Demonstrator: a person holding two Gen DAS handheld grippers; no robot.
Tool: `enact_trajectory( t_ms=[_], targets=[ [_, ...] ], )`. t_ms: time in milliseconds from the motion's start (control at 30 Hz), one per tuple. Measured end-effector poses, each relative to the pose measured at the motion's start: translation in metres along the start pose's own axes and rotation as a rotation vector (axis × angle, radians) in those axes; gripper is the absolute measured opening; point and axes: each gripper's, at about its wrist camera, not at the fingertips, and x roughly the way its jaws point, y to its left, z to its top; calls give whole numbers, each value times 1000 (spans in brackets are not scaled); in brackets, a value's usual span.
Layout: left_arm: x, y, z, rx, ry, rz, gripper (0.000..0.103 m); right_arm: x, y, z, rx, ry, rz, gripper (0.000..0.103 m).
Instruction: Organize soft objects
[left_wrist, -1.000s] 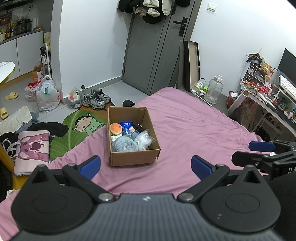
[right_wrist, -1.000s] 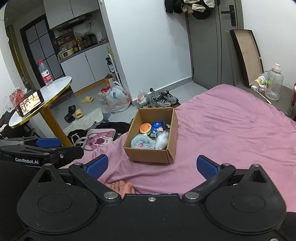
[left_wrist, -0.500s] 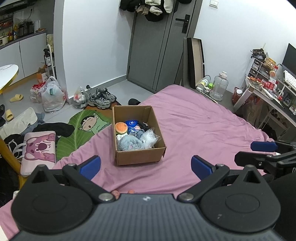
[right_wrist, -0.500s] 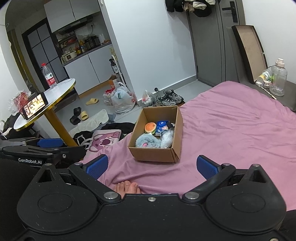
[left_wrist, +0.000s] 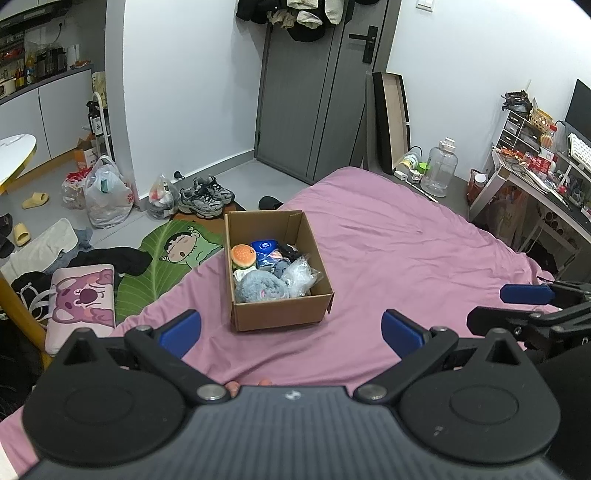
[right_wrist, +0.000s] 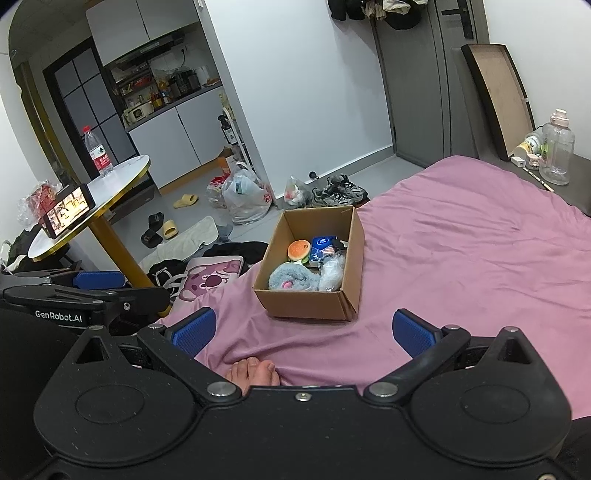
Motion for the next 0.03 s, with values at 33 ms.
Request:
enact_trajectory(
  t_ms=[33],
  targets=[
    [0,0,0,0,1,-2,103,0,0,0,0,0,2,103]
  ],
)
